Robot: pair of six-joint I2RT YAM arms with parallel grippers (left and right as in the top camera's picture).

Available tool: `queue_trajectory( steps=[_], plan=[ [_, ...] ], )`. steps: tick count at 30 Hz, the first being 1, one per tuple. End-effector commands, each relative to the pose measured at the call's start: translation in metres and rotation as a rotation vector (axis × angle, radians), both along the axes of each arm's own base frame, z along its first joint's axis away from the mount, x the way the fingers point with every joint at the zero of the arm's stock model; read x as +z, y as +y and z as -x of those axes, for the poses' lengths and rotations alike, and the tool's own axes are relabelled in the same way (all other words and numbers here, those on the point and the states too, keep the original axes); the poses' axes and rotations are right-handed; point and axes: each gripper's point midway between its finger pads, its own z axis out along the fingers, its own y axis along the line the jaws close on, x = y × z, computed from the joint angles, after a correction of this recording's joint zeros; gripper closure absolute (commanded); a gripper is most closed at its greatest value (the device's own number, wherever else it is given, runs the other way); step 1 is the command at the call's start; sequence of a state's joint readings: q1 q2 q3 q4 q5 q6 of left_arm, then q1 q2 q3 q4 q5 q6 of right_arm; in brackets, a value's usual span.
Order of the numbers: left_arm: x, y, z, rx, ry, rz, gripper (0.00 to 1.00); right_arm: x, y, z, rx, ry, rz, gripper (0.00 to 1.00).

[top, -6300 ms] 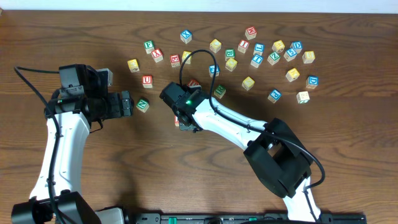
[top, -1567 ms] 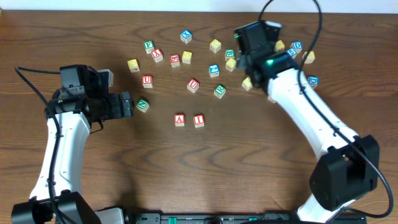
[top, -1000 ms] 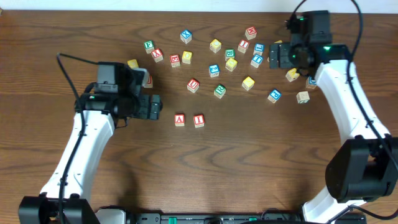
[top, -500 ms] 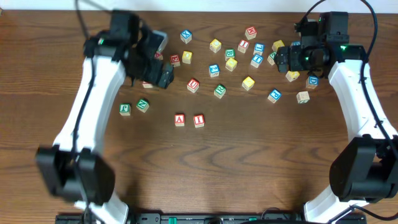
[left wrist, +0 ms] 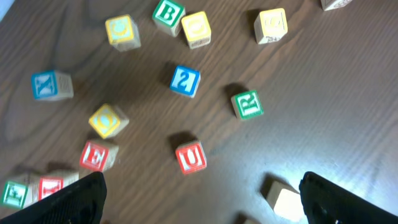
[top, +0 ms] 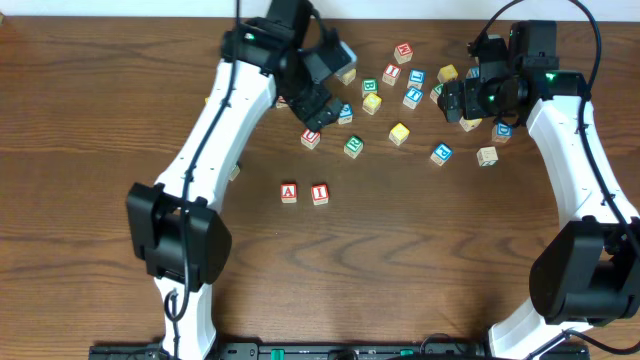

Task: Spell out AI2
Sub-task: 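Reach the left gripper forward over the blue 2 block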

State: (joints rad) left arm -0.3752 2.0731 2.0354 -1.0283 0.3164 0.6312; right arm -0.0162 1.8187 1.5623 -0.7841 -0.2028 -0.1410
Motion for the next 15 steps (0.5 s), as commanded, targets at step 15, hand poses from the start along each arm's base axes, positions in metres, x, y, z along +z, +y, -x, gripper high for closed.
queue_trajectory(
  steps=[15],
  plan=[
    [-0.035,-0.018,-0.048,-0.132,-0.140,-0.012,0.02,0.014,0.004,0.000,0.037,-0.029,0.009,0.01]
  ],
)
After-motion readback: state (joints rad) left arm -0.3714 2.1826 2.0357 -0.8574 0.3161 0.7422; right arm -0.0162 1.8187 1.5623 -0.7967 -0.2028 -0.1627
